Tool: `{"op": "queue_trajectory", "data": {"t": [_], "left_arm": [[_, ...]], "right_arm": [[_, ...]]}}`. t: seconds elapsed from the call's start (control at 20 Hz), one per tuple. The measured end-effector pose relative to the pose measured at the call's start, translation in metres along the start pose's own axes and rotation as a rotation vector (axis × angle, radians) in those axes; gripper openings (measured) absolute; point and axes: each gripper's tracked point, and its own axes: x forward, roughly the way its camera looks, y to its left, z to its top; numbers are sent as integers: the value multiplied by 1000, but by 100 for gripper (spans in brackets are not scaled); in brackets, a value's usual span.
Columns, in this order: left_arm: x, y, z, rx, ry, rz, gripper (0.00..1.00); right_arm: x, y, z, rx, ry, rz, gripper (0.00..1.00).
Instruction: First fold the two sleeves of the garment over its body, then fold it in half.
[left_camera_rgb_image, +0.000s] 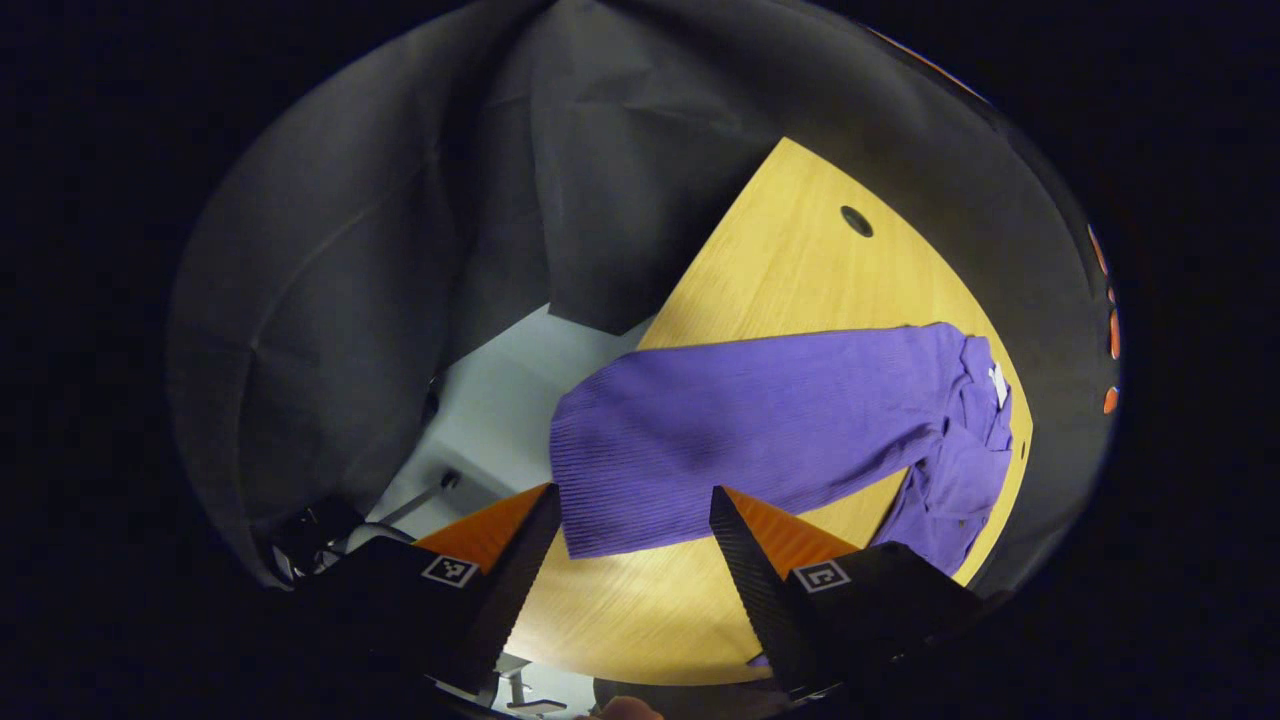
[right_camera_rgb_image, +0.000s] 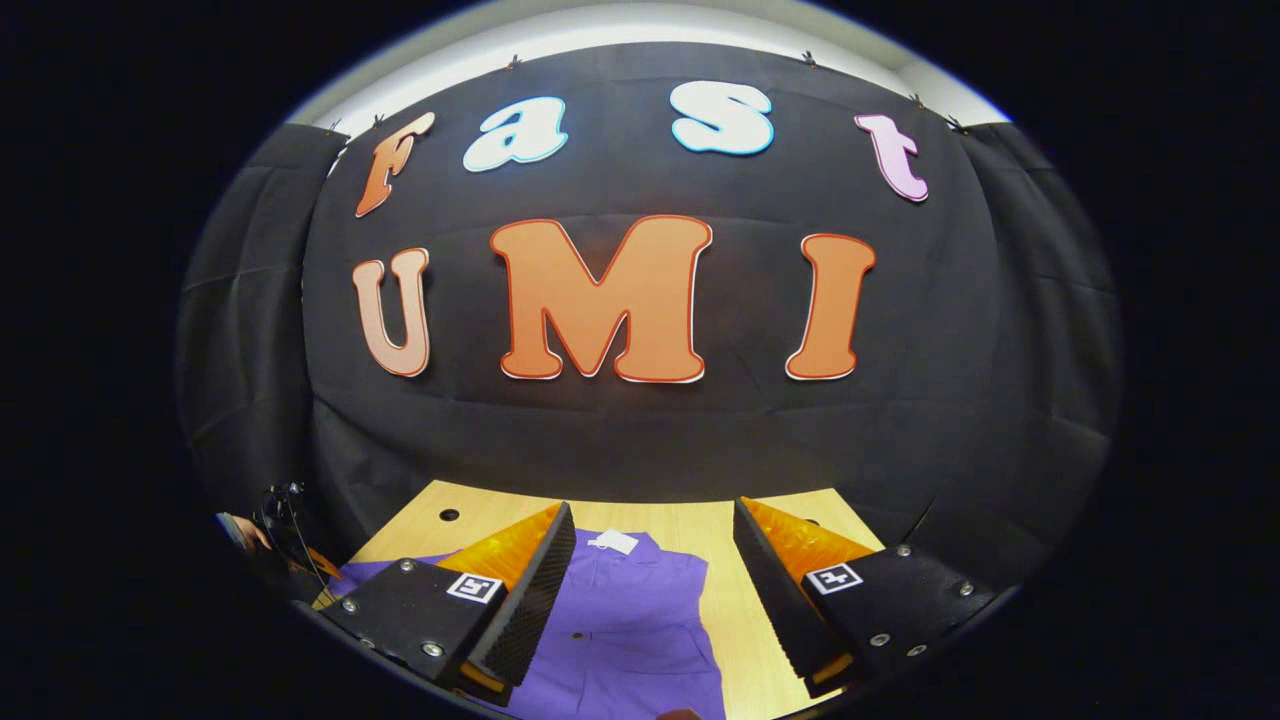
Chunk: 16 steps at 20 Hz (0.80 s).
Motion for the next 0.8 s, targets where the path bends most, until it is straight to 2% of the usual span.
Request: {"op": "queue_trajectory", "data": {"t": [0.4, 0.45, 0.5, 0.55, 0.6, 0.7, 0.75, 0.8], "left_arm": [[10, -1, -8, -64, 73, 15, 100], [12, -2, -7, -63, 78, 15, 97], [12, 1, -8, -66, 78, 25, 100], [12, 4, -7, -63, 82, 41, 90], [14, 4, -7, -66, 88, 56, 88], [17, 11, -9, -73, 95, 86, 57], [16, 11, -9, -81, 97, 87, 51], [18, 9, -8, -111, 98, 90, 33]], "right_arm": [[-9, -30, -3, 4, 0, -28, 94], [-10, -36, -4, 1, 3, -40, 94], [-11, -39, -4, 2, 4, -41, 94], [-12, -41, -5, 3, 7, -47, 94], [-14, -45, -3, 4, 2, -48, 94], [-15, -50, -6, 5, 1, -50, 94], [-15, -52, -8, 3, 4, -53, 94], [-13, -56, -9, 2, 3, -56, 94]]}}
